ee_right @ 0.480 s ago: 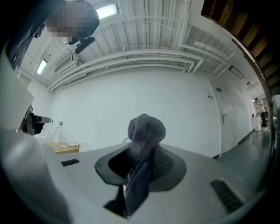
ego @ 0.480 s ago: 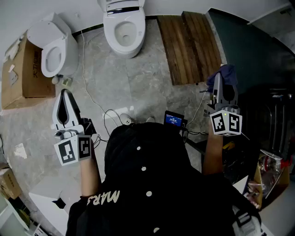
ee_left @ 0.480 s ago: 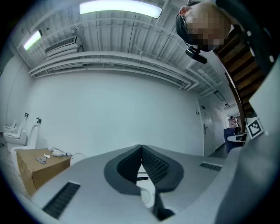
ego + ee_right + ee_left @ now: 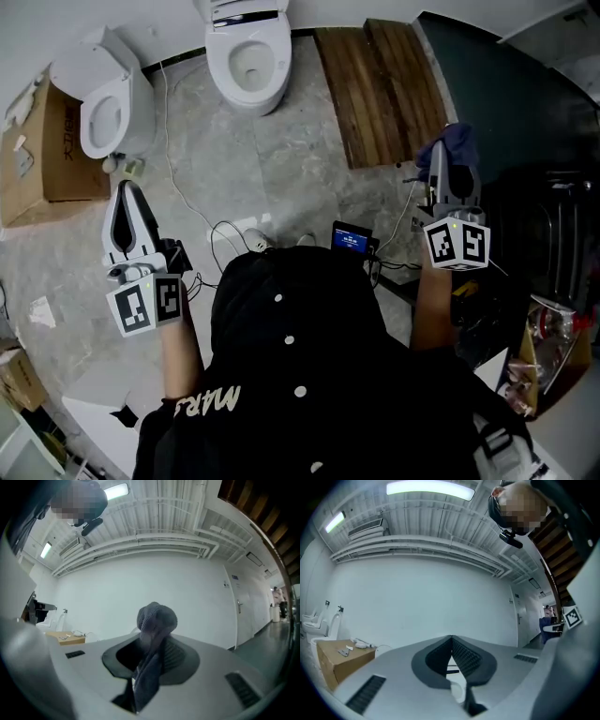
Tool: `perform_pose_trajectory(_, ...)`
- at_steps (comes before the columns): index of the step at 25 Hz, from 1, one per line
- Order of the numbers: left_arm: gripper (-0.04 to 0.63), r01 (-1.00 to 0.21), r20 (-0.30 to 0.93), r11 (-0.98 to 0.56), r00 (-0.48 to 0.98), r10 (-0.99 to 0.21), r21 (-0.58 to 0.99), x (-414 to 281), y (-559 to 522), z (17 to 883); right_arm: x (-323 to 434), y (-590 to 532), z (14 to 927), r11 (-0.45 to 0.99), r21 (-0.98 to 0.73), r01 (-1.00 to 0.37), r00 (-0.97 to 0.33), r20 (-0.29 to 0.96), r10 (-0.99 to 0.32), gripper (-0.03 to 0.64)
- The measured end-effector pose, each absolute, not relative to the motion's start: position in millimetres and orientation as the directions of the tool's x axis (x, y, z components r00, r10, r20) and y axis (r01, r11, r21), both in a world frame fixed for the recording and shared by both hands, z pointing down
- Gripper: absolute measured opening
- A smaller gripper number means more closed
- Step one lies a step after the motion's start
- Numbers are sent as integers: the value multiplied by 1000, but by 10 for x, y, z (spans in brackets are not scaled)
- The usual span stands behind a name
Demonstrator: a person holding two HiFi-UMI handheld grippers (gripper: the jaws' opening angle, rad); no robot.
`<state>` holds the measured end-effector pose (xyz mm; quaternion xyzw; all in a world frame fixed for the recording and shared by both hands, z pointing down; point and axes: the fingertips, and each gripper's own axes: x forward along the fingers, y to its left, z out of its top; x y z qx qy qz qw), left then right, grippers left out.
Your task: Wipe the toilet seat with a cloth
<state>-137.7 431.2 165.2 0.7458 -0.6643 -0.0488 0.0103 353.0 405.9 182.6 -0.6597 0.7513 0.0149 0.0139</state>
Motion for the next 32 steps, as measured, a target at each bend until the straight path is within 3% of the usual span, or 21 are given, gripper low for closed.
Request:
perform_pose_trajectory(10,8,-984,-72,-149,142,-987,98,-1587,4202,1701,3443,4107,1748,58,-50,-997,-54,-82,-995,95)
perform_pose_trajectory(21,8,-975,-66,-200,194,-979,94,-1864,4039,1810,3312,4202,1829,-12,-1,-1000,12,-57,-998,97)
perform_pose_trajectory(32,8,-987,-40,-142,139,-989,76,-1858,3364,1860,3314,3210,2059,50,-1,-999,-50,-25,-998,97)
